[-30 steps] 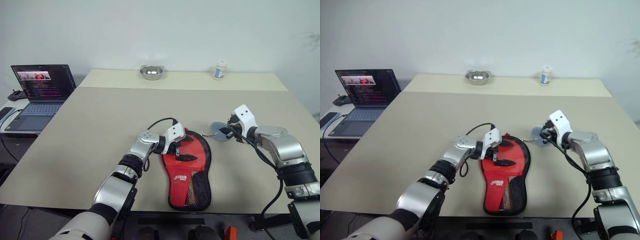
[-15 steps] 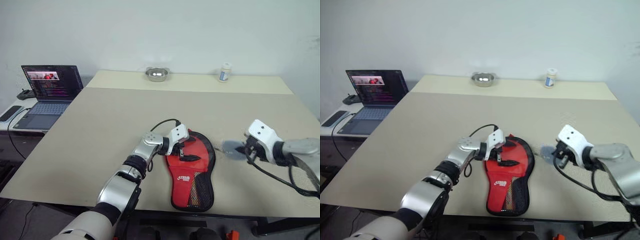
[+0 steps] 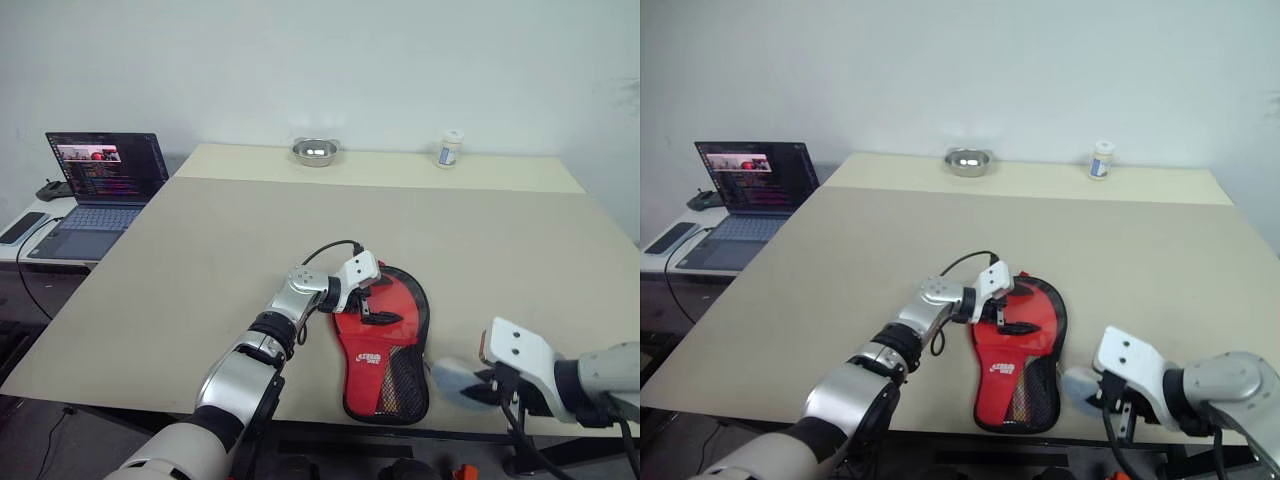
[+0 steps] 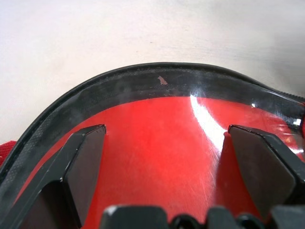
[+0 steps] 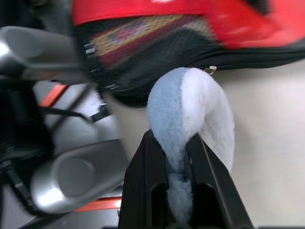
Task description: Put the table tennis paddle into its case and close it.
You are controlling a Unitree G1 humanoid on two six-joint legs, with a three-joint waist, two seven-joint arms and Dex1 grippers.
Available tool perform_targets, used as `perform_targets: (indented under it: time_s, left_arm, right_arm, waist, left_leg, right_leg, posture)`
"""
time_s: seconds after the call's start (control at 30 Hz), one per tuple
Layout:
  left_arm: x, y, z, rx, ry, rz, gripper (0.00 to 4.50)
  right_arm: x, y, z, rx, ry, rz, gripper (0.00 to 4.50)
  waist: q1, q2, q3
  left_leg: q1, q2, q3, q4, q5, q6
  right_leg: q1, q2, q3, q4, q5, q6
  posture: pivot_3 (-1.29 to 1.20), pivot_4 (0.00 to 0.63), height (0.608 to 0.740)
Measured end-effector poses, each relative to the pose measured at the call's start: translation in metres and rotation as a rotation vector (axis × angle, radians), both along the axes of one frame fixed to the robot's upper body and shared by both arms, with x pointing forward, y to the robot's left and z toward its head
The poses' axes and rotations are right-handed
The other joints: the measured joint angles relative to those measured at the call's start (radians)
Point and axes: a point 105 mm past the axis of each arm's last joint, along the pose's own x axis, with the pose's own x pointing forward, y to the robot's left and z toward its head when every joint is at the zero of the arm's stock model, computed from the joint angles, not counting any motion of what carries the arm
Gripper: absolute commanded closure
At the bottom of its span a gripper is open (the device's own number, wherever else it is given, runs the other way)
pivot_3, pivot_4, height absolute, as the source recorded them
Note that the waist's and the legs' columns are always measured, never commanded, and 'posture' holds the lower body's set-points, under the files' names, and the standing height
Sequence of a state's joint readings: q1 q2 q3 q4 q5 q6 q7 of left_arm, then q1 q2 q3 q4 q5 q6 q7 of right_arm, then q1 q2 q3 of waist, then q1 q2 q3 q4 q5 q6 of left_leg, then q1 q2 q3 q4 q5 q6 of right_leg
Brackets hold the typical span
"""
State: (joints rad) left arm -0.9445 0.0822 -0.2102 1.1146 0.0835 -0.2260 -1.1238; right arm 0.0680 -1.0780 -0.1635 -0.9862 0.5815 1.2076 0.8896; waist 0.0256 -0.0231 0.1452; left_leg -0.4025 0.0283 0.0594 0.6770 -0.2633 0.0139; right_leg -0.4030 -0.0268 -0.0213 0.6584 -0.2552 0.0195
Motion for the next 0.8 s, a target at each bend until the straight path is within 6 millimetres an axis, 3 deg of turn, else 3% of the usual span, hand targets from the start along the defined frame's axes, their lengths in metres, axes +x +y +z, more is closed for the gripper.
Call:
perform_targets:
  time_s: [0.3, 0.63, 0.8]
  left_arm:
    - [-0.002, -0.002, -0.003, 0.006, 0.006, -0.002, 0.0]
    - [-0.002, -0.002, -0.005, 0.017, 0.005, -0.001, 0.0]
    - [-0.003, -0.004, -0.005, 0.016, 0.003, -0.01, 0.0]
  right_arm:
    - [-0.034, 0.0, 0.003, 0.056, 0.174, 0.056, 4.5]
    - [-0.042, 0.005, 0.004, 0.074, 0.189, 0.064, 4.5]
    - [-0.044, 0.008, 0.003, 0.085, 0.198, 0.065, 2.93]
  waist:
    - [0.0, -0.008, -0.005]
    - [0.0, -0.008, -0.006]
    - [0.0, -0.008, -0.006]
  left_leg:
    - [0.001, 0.0, 0.0, -0.001, 0.0, 0.0]
    - [0.003, 0.0, -0.006, -0.002, -0.002, 0.002]
    - [0.002, -0.001, -0.01, -0.002, -0.003, 0.003]
  right_leg:
    - [0.001, -0.003, -0.001, -0.001, 0.0, 0.0]
    - [0.011, -0.008, -0.009, -0.013, 0.0, 0.001]
    - [0.014, -0.01, -0.014, -0.015, -0.001, 0.001]
  posture:
    - [0.0, 0.15, 0.74]
    - [0.0, 0.15, 0.74]
    - [0.0, 0.15, 0.74]
